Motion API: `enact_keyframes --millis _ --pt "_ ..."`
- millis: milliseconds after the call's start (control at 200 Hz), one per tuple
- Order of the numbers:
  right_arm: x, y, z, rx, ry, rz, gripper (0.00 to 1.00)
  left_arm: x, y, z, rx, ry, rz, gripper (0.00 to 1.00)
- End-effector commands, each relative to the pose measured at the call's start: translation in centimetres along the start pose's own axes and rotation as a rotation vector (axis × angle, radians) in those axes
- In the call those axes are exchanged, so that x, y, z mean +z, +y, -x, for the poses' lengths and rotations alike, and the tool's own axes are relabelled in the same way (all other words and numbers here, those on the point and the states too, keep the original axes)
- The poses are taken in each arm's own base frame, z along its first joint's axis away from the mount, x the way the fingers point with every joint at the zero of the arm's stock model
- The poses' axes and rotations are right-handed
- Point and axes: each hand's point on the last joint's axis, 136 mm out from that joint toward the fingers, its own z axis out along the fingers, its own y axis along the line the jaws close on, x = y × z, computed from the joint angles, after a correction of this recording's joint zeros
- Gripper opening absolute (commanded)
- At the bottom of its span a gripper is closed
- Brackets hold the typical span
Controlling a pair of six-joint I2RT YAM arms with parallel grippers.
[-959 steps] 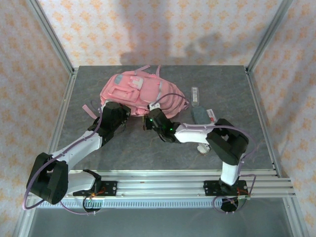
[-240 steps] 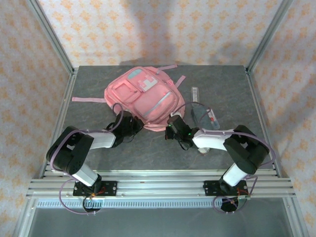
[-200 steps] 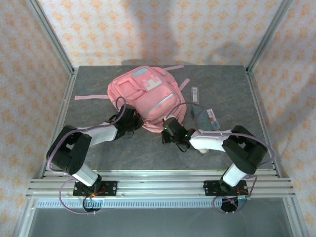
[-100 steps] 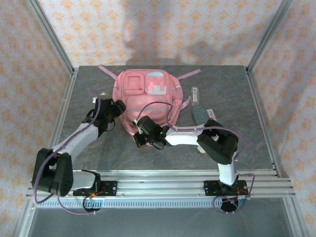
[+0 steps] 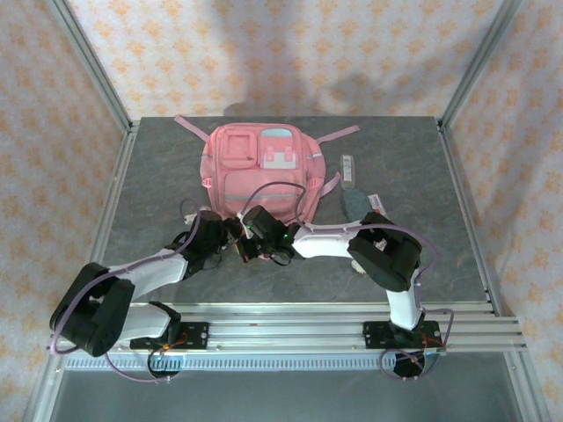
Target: Pack the student bag
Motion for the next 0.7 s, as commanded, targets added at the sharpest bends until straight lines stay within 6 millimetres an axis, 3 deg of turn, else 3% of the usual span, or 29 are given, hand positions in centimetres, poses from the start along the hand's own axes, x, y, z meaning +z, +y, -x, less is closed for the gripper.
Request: enact_keyframes --millis 0,35,85,280,455,631,696 --pt "0.2 -0.1 -0.7 0.017 0.018 -0.002 0.0 0.8 -2.1 0.9 -0.011 -0.038 -0.043 0.26" --pt "0.1 -0.2 -0.7 0.017 0.021 -0.011 0.0 1.1 -2.0 1.0 -0.008 -0.042 -0.03 0.11" --pt "-0.2 -0.6 -1.0 0.024 0.027 -0.025 0.0 1.4 -1.6 1.0 -0.001 -0.042 -0.006 0.0" --pt "-3.1 -4.5 -2.3 0.107 0.036 -0.085 0.0 1.0 -0.7 1.7 0.014 -0.069 0.038 0.0" --pt "-7.3 -11.2 -5.1 0.2 0.039 -0.24 0.0 0.2 0.5 3.2 0.001 -0.096 0.054 0.0" --pt "-11.2 -18.1 -7.6 0.322 0.021 -0.398 0.0 -0.3 0.5 4.5 0.014 -0.113 0.051 0.0" --pt "-11.8 -19.2 -7.6 0.344 0.006 -0.429 0.0 -0.2 0.1 4.8 0.025 -0.11 0.046 0.0"
